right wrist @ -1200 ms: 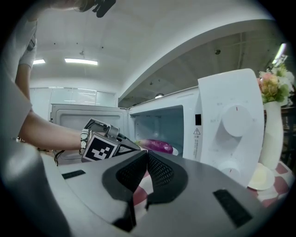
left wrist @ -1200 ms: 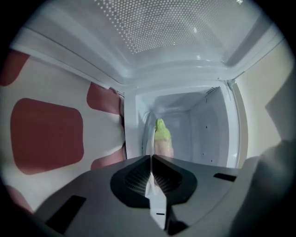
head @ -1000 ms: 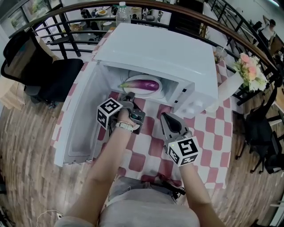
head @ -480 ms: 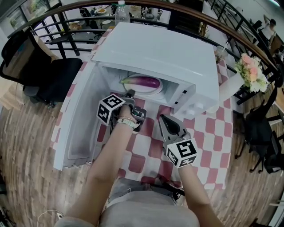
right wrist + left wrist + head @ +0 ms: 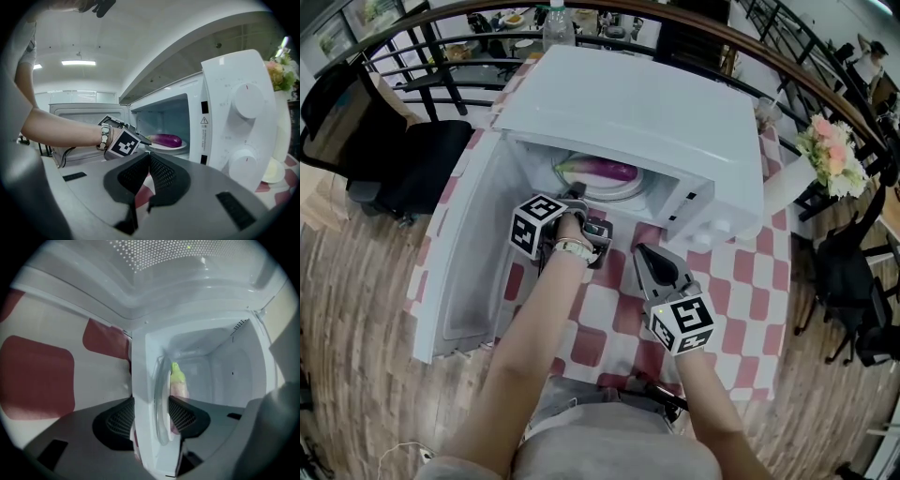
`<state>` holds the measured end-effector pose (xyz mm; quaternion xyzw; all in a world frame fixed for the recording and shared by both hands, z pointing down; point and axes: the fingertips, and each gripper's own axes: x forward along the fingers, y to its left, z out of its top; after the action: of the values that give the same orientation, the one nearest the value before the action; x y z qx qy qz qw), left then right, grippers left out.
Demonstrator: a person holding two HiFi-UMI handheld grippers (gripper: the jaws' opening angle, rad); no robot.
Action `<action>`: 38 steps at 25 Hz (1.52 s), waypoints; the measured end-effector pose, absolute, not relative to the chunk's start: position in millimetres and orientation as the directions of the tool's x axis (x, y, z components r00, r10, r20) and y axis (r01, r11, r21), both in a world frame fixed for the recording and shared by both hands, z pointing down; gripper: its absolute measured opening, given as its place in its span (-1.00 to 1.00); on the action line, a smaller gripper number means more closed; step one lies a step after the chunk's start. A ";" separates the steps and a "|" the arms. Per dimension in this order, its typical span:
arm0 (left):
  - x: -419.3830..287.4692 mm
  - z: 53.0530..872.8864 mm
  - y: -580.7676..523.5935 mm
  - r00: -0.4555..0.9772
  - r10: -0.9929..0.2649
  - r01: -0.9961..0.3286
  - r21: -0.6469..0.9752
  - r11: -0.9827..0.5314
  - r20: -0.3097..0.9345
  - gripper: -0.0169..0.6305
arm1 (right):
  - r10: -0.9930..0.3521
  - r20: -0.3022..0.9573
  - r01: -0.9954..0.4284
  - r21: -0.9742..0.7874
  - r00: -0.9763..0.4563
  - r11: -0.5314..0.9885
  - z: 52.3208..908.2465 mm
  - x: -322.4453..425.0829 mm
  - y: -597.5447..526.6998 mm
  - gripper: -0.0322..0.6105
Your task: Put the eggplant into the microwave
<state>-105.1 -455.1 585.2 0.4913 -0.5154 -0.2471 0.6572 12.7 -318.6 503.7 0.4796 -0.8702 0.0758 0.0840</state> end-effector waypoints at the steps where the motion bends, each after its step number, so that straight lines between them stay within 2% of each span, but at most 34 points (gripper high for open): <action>1: -105.2 585.4 -455.3 0.345 -0.831 -0.182 0.899 0.398 0.437 -0.29 | -0.823 0.220 -0.849 -0.054 -0.524 0.526 503.4 13.5 -318.8 -0.82; 21: -100.1 540.5 -411.5 0.379 -0.801 -0.192 0.886 0.421 0.463 -0.31 | -0.826 0.219 -0.854 -0.090 -0.519 0.512 450.5 14.8 -309.3 -0.82; 26: -101.2 524.1 -398.3 0.371 -0.802 -0.204 0.883 0.422 0.469 -0.57 | -0.827 0.211 -0.853 -0.097 -0.521 0.513 432.9 15.5 -306.1 -0.82; 29: -103.6 516.4 -390.2 0.352 -0.804 -0.211 0.877 0.431 0.480 -0.92 | -0.828 0.208 -0.853 -0.101 -0.521 0.512 424.6 16.9 -304.1 -0.82; 38: -96.3 482.7 -373.8 0.373 -0.824 -0.197 0.905 0.378 0.426 -0.94 | -0.834 0.196 -0.857 -0.109 -0.516 0.504 408.7 24.7 -295.6 -0.82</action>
<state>-96.3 -373.8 482.7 0.5042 -0.5064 -0.2385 0.6576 24.7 -295.6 408.7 0.4886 -0.8652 0.0962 0.0590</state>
